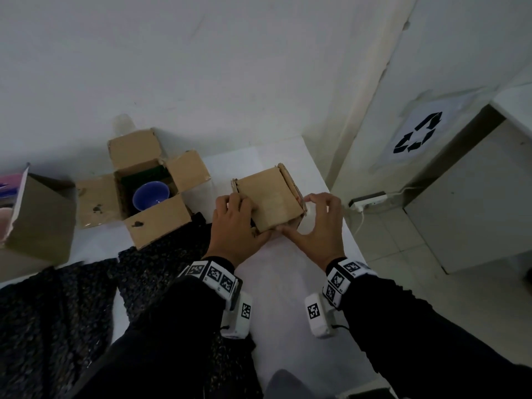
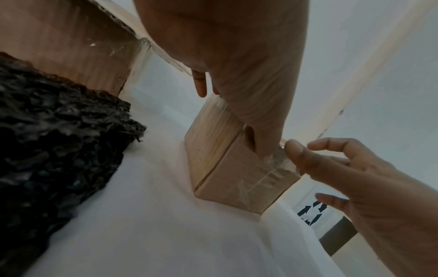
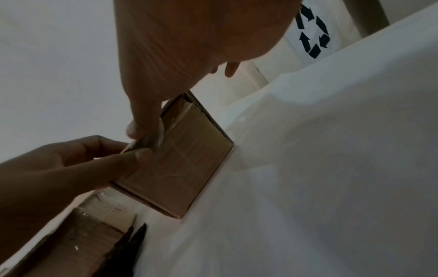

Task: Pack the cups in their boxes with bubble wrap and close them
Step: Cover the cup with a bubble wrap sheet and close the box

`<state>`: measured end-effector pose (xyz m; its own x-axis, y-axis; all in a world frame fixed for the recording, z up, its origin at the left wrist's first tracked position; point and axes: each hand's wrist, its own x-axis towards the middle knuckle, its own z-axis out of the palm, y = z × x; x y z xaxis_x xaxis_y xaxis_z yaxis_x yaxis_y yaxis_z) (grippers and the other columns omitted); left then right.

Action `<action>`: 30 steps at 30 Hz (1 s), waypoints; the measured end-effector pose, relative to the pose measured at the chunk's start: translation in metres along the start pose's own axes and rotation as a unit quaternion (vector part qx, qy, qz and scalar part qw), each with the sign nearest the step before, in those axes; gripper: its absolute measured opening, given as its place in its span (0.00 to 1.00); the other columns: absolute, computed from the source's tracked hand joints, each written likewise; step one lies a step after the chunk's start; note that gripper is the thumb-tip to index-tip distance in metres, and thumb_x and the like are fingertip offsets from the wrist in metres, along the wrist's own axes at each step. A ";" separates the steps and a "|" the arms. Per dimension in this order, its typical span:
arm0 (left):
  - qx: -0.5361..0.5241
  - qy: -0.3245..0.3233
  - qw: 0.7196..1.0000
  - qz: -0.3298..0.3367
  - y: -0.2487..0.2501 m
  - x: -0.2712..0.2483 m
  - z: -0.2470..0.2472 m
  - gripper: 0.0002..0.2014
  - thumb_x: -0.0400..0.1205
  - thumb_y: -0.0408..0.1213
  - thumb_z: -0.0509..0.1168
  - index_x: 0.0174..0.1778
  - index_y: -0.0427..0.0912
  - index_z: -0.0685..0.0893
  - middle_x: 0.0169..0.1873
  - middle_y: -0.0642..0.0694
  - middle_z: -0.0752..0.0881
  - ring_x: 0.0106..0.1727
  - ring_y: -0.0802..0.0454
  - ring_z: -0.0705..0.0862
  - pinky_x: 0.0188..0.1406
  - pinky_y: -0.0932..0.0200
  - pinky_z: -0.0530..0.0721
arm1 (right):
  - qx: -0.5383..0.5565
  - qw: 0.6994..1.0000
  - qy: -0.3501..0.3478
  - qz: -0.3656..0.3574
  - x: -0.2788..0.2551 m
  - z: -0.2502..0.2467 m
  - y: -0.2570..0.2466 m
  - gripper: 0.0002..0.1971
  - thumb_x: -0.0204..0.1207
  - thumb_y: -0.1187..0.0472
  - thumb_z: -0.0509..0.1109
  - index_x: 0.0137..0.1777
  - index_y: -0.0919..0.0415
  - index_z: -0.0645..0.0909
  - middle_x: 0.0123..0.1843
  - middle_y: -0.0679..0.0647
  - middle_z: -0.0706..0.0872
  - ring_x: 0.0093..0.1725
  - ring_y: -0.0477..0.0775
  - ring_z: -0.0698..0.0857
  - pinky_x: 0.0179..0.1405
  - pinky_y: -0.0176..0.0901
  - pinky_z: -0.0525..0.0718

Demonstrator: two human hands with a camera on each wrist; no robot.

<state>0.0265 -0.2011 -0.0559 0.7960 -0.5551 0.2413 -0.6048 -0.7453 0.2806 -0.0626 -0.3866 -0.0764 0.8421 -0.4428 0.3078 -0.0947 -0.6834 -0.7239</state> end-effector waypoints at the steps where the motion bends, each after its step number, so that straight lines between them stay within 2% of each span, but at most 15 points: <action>1: -0.004 0.000 1.000 0.002 0.000 0.000 0.000 0.32 0.66 0.67 0.64 0.52 0.42 0.81 0.55 0.42 0.78 0.56 0.37 0.73 0.50 0.46 0.78 | 0.008 1.000 -0.030 -0.004 0.004 0.000 0.000 0.36 0.58 0.35 0.80 0.61 0.53 0.76 0.61 0.52 0.72 0.61 0.53 0.73 0.62 0.45 0.75; 3: -0.008 0.003 1.000 0.011 -0.001 -0.001 -0.001 0.32 0.66 0.66 0.65 0.52 0.42 0.82 0.54 0.43 0.79 0.56 0.37 0.74 0.52 0.46 0.78 | 0.021 0.996 -0.084 -0.009 0.011 -0.001 0.001 0.31 0.60 0.41 0.81 0.59 0.54 0.77 0.58 0.51 0.74 0.55 0.50 0.77 0.53 0.49 0.83; 5: -0.009 0.004 1.000 0.020 -0.003 -0.002 0.000 0.31 0.66 0.64 0.65 0.53 0.42 0.82 0.54 0.43 0.80 0.56 0.37 0.74 0.53 0.46 0.78 | 0.013 0.995 -0.100 -0.021 0.016 -0.003 0.002 0.26 0.61 0.46 0.81 0.55 0.55 0.77 0.54 0.50 0.75 0.47 0.49 0.79 0.43 0.50 0.84; 6: -0.010 0.004 1.000 0.021 -0.004 -0.002 0.000 0.30 0.66 0.64 0.66 0.53 0.42 0.83 0.54 0.43 0.80 0.57 0.37 0.74 0.54 0.47 0.78 | 0.012 0.995 -0.099 -0.026 0.017 -0.004 0.004 0.23 0.63 0.49 0.81 0.54 0.55 0.78 0.52 0.50 0.76 0.45 0.48 0.79 0.42 0.50 0.84; 9: -0.018 0.005 1.000 0.013 -0.004 -0.002 0.001 0.30 0.66 0.63 0.67 0.53 0.42 0.83 0.53 0.44 0.80 0.57 0.37 0.74 0.57 0.49 0.76 | 0.036 0.994 -0.091 -0.042 0.017 -0.010 0.010 0.17 0.69 0.58 0.80 0.55 0.56 0.80 0.51 0.49 0.80 0.43 0.48 0.81 0.44 0.51 0.85; 11: -0.028 0.011 1.000 0.008 -0.003 -0.002 0.002 0.29 0.65 0.61 0.69 0.52 0.42 0.84 0.52 0.44 0.81 0.57 0.37 0.74 0.57 0.50 0.75 | 0.047 0.993 -0.095 -0.050 0.016 -0.012 0.011 0.16 0.70 0.58 0.78 0.55 0.55 0.80 0.52 0.49 0.79 0.44 0.46 0.81 0.45 0.49 0.85; 14: -0.034 0.007 0.999 0.006 -0.002 -0.002 0.000 0.29 0.64 0.60 0.69 0.52 0.41 0.84 0.52 0.43 0.81 0.57 0.38 0.74 0.57 0.51 0.74 | 0.035 0.992 -0.117 -0.033 0.014 -0.009 0.006 0.23 0.65 0.48 0.80 0.54 0.54 0.75 0.53 0.49 0.74 0.44 0.42 0.76 0.42 0.37 0.82; 15: -0.035 0.001 0.999 0.009 -0.002 -0.002 0.000 0.29 0.64 0.61 0.69 0.52 0.41 0.84 0.53 0.43 0.80 0.57 0.38 0.73 0.57 0.51 0.74 | 0.030 0.993 -0.116 -0.022 0.013 -0.006 0.004 0.25 0.64 0.46 0.81 0.54 0.54 0.74 0.54 0.49 0.73 0.43 0.42 0.75 0.41 0.38 0.81; 18: -0.047 -0.014 0.999 0.014 -0.007 -0.001 -0.003 0.30 0.65 0.60 0.68 0.55 0.41 0.83 0.58 0.41 0.78 0.59 0.39 0.72 0.58 0.47 0.76 | 0.016 0.995 -0.101 -0.003 0.013 0.001 0.002 0.26 0.63 0.46 0.82 0.54 0.56 0.74 0.53 0.50 0.72 0.42 0.47 0.76 0.38 0.50 0.84; 21: -0.080 -0.010 0.997 0.001 -0.007 -0.003 -0.006 0.32 0.65 0.57 0.71 0.60 0.41 0.81 0.69 0.36 0.72 0.63 0.38 0.70 0.60 0.48 0.75 | 0.041 0.994 -0.102 0.006 0.008 0.002 0.003 0.30 0.67 0.46 0.80 0.64 0.55 0.73 0.57 0.50 0.72 0.48 0.50 0.80 0.44 0.55 0.87; 23: -0.102 0.007 0.995 -0.004 -0.003 -0.005 -0.007 0.35 0.66 0.58 0.71 0.65 0.41 0.78 0.76 0.34 0.65 0.65 0.38 0.69 0.59 0.53 0.71 | 0.081 0.991 -0.109 0.006 0.006 0.000 0.004 0.36 0.66 0.49 0.81 0.72 0.51 0.68 0.61 0.49 0.72 0.55 0.51 0.80 0.51 0.56 0.86; 25: -0.114 0.012 0.993 -0.014 0.001 -0.004 -0.009 0.40 0.67 0.58 0.74 0.72 0.42 0.73 0.80 0.35 0.59 0.66 0.38 0.69 0.60 0.53 0.69 | 0.103 0.987 -0.122 0.020 0.006 -0.001 0.001 0.44 0.61 0.46 0.84 0.75 0.46 0.63 0.63 0.48 0.71 0.59 0.49 0.79 0.55 0.50 0.84; 27: -0.120 -0.009 0.992 -0.023 -0.002 0.001 -0.012 0.46 0.65 0.58 0.78 0.77 0.44 0.68 0.83 0.36 0.53 0.67 0.37 0.69 0.62 0.48 0.71 | 0.091 0.988 -0.121 0.039 0.010 0.001 -0.003 0.51 0.56 0.40 0.85 0.77 0.46 0.61 0.62 0.46 0.70 0.58 0.46 0.79 0.54 0.44 0.83; 30: -0.144 -0.056 0.988 -0.003 -0.016 0.009 -0.016 0.48 0.65 0.61 0.74 0.80 0.51 0.63 0.84 0.40 0.47 0.69 0.38 0.70 0.65 0.43 0.78 | 0.066 0.991 -0.108 0.050 0.016 0.007 -0.005 0.52 0.56 0.41 0.86 0.78 0.49 0.62 0.64 0.49 0.71 0.57 0.48 0.79 0.52 0.47 0.84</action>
<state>0.0426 -0.1882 -0.0432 0.7881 -0.5997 0.1389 -0.5683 -0.6220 0.5387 -0.0447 -0.3866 -0.0724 0.9273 -0.3600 0.1022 -0.1245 -0.5544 -0.8229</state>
